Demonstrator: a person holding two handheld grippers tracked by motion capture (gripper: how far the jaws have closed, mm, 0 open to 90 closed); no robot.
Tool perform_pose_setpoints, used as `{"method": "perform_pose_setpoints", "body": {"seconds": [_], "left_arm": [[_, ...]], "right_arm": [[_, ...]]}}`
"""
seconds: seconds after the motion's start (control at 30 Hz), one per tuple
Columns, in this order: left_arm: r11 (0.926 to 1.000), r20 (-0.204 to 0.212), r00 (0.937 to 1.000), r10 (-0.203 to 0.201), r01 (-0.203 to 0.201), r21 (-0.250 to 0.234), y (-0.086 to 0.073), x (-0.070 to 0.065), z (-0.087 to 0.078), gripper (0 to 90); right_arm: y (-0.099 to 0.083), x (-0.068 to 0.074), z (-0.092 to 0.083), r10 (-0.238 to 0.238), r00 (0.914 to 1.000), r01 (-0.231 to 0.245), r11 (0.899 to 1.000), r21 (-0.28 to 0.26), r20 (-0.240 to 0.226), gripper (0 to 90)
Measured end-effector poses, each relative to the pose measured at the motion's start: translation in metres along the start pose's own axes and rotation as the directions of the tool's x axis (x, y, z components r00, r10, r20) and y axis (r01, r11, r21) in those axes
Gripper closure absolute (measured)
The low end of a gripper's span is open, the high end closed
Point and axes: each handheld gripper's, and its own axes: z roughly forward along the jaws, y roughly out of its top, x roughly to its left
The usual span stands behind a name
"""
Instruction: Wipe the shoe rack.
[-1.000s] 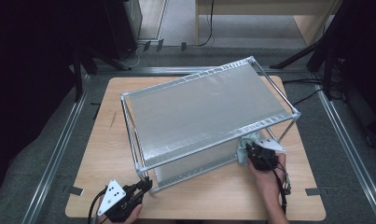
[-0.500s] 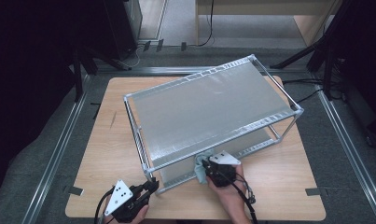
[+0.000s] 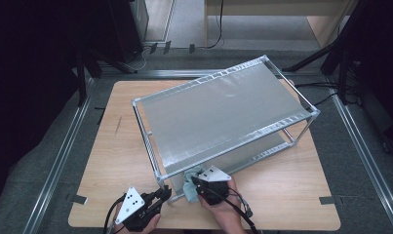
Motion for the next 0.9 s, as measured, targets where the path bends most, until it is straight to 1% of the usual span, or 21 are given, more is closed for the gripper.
{"method": "perform_pose_setpoints", "body": {"seconds": [0.03, 0.07, 0.1, 0.17, 0.23, 0.3, 0.33, 0.37, 0.4, 0.43, 0.5, 0.53, 0.57, 0.6, 0.67, 0.7, 0.73, 0.77, 0.8, 0.83, 0.9], "left_arm": [[1.0000, 0.001, 1.0000, -0.003, 0.003, 0.001, 0.000, 0.001, -0.001, 79.4], [1.0000, 0.001, 1.0000, -0.007, 0.007, 0.001, 0.000, 0.002, -0.001, 79.3], [0.9999, 0.003, 0.9999, -0.014, 0.014, 0.000, 0.000, 0.003, -0.001, 79.2], [0.9999, -0.003, 0.9999, -0.016, 0.016, -0.001, 0.000, 0.004, -0.001, 79.1], [0.9998, -0.009, 0.9998, -0.020, 0.020, -0.001, 0.000, 0.006, -0.001, 79.1], [0.9997, -0.022, 0.9995, -0.025, 0.025, -0.004, 0.001, 0.010, -0.003, 79.1], [0.9996, -0.030, 0.9991, -0.029, 0.028, -0.003, 0.000, 0.013, -0.005, 79.0], [0.9994, -0.035, 0.9988, -0.035, 0.035, -0.006, 0.000, 0.015, -0.006, 79.0], [0.9993, -0.043, 0.9984, -0.038, 0.037, -0.006, 0.000, 0.019, -0.008, 78.9], [0.9993, -0.052, 0.9979, -0.038, 0.037, -0.006, 0.000, 0.021, -0.010, 78.9], [0.9992, -0.067, 0.9969, -0.041, 0.040, -0.007, 0.000, 0.027, -0.014, 79.0], [0.9990, -0.074, 0.9963, -0.044, 0.044, -0.005, -0.001, 0.029, -0.016, 79.0], [0.9988, -0.086, 0.9951, -0.048, 0.048, -0.006, -0.001, 0.033, -0.018, 79.0], [0.9987, -0.094, 0.9942, -0.052, 0.051, -0.008, -0.001, 0.036, -0.020, 79.0], [0.9981, -0.106, 0.9925, -0.062, 0.061, -0.012, -0.001, 0.041, -0.023, 78.9], [0.9978, -0.108, 0.9920, -0.066, 0.065, -0.012, -0.001, 0.043, -0.023, 78.7], [0.9977, -0.109, 0.9917, -0.067, 0.067, -0.012, -0.001, 0.043, -0.023, 78.7], [0.9976, -0.114, 0.9911, -0.069, 0.068, -0.013, -0.001, 0.042, -0.023, 78.6], [0.9975, -0.116, 0.9908, -0.070, 0.069, -0.013, -0.001, 0.041, -0.023, 78.7], [0.9975, -0.105, 0.9920, -0.070, 0.069, -0.012, -0.002, 0.041, -0.023, 78.6], [0.9981, -0.084, 0.9946, -0.061, 0.060, -0.008, -0.002, 0.039, -0.023, 78.5]], "right_arm": [[0.000, -0.007, -0.002, 0.013, 0.9999, -0.013, 1.000, 0.001, 0.011, 77.5], [-0.001, -0.018, -0.005, 0.020, 0.9990, -0.020, 1.000, -0.001, 0.039, 77.5], [-0.002, -0.024, -0.007, 0.029, 0.9979, -0.029, 1.000, -0.002, 0.058, 77.3], [-0.003, -0.043, -0.014, 0.052, 0.9939, -0.052, 0.999, -0.004, 0.097, 77.1], [-0.005, -0.062, -0.023, 0.052, 0.9829, -0.052, 0.999, -0.006, 0.177, 77.1], [-0.008, -0.085, -0.034, 0.106, 0.9724, -0.104, 0.994, -0.019, 0.208, 77.1], [-0.009, -0.094, -0.038, 0.116, 0.9670, -0.115, 0.993, -0.021, 0.227, 77.1], [-0.010, -0.107, -0.045, 0.139, 0.9574, -0.137, 0.990, -0.026, 0.253, 77.1], [-0.011, -0.116, -0.049, 0.157, 0.9528, -0.154, 0.988, -0.030, 0.260, 77.0], [-0.013, -0.128, -0.055, 0.182, 0.9419, -0.179, 0.983, -0.037, 0.282, 77.0], [-0.016, -0.147, -0.064, 0.213, 0.9195, -0.208, 0.977, -0.051, 0.330, 77.0], [-0.018, -0.155, -0.068, 0.236, 0.9096, -0.230, 0.971, -0.061, 0.342, 77.0], [-0.019, -0.161, -0.071, 0.251, 0.9027, -0.243, 0.968, -0.067, 0.350, 77.0], [-0.021, -0.168, -0.075, 0.272, 0.8917, -0.261, 0.962, -0.079, 0.362, 77.0], [-0.024, -0.177, -0.078, 0.283, 0.8811, -0.270, 0.959, -0.088, 0.379, 77.0], [-0.025, -0.179, -0.078, 0.291, 0.8769, -0.278, 0.956, -0.091, 0.383, 77.0], [-0.027, -0.178, -0.077, 0.300, 0.8761, -0.285, 0.954, -0.097, 0.378, 76.9], [-0.027, -0.176, -0.076, 0.295, 0.8737, -0.280, 0.955, -0.097, 0.386, 76.9], [-0.027, -0.172, -0.073, 0.278, 0.8710, -0.264, 0.960, -0.092, 0.405, 76.9], [-0.026, -0.169, -0.072, 0.271, 0.8707, -0.258, 0.962, -0.087, 0.410, 76.9], [-0.024, -0.158, -0.066, 0.270, 0.8842, -0.258, 0.963, -0.082, 0.381, 76.9]]}}
